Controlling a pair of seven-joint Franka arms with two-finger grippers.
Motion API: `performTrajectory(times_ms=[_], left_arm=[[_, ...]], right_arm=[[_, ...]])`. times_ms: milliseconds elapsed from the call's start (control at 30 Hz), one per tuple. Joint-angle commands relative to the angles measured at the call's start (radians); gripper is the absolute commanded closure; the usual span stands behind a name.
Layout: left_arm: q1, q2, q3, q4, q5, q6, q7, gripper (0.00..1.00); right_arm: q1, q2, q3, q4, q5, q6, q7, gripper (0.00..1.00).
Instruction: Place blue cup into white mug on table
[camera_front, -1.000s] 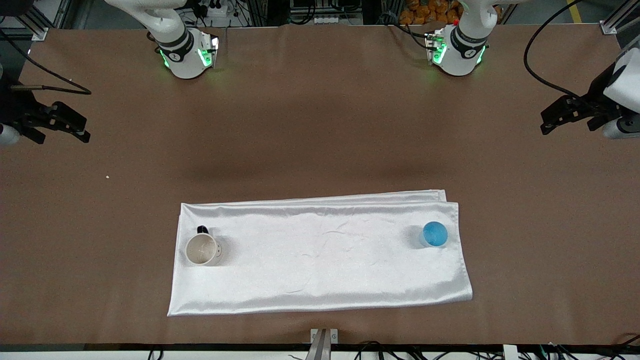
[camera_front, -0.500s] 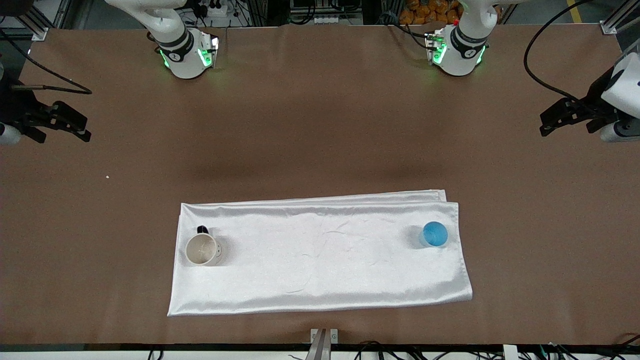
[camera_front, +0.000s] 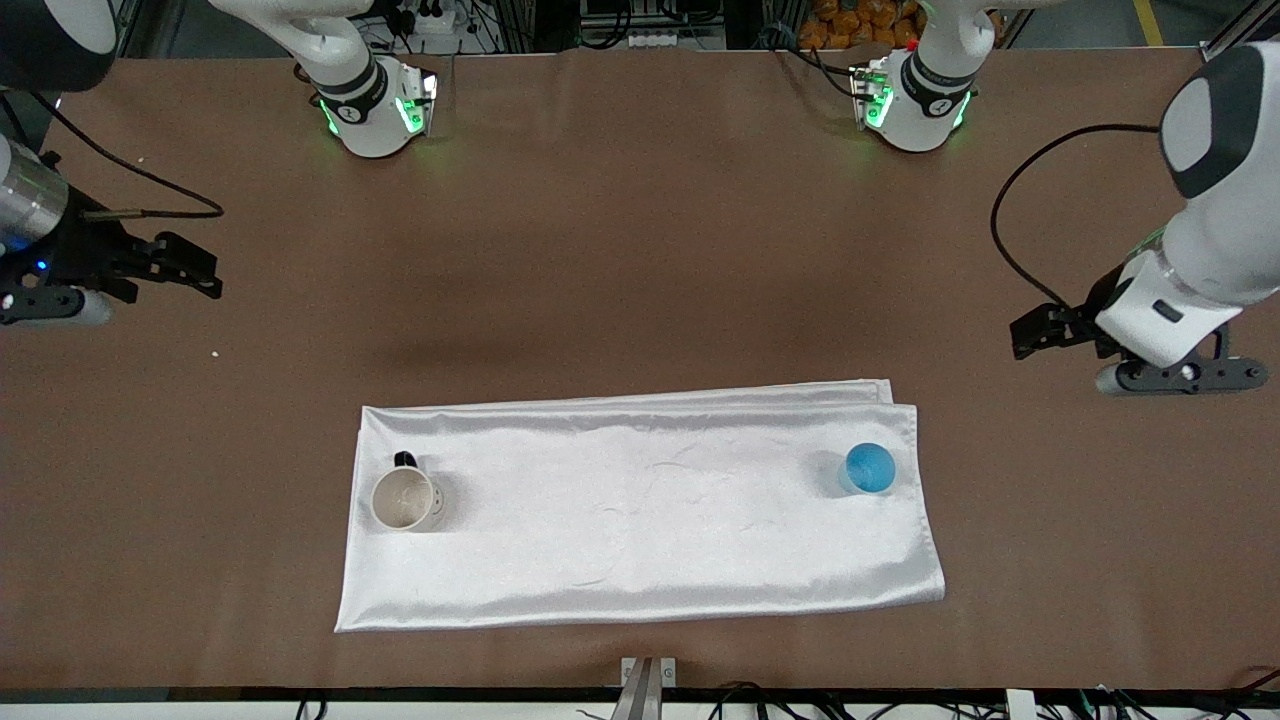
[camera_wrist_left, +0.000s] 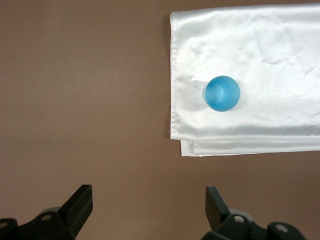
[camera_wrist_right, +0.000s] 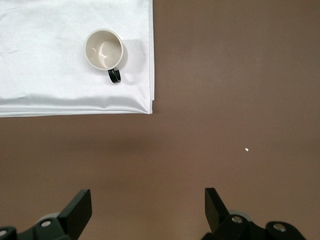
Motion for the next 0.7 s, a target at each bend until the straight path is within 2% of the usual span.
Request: performTrajectory(times_ms=[0,167,333,667], left_arm=[[-0.025,0.072,0.002,0.016,-0.013,0.052,0.005,0.0],[-0.025,0.137,0.002,0.016,-0.018,0.1,0.005,0.0],[-0.033,0.197,0.002,0.016,-0.048,0.159,-0.012,0.0],[-0.074,0.298,0.003,0.016,-0.042,0.296,-0.05,0.0]], right_arm=[[0.021,0.114,0.0,0.015,0.017,0.084,0.006,0.0],[0.08,0.228,-0.001,0.017,0.018,0.248,0.011,0.0],[0.092,0.323,-0.001,0.015,0.02,0.38,0.011,0.0],[0.107,0.431,-0.001,0.019,0.006,0.515,-0.009,0.0]])
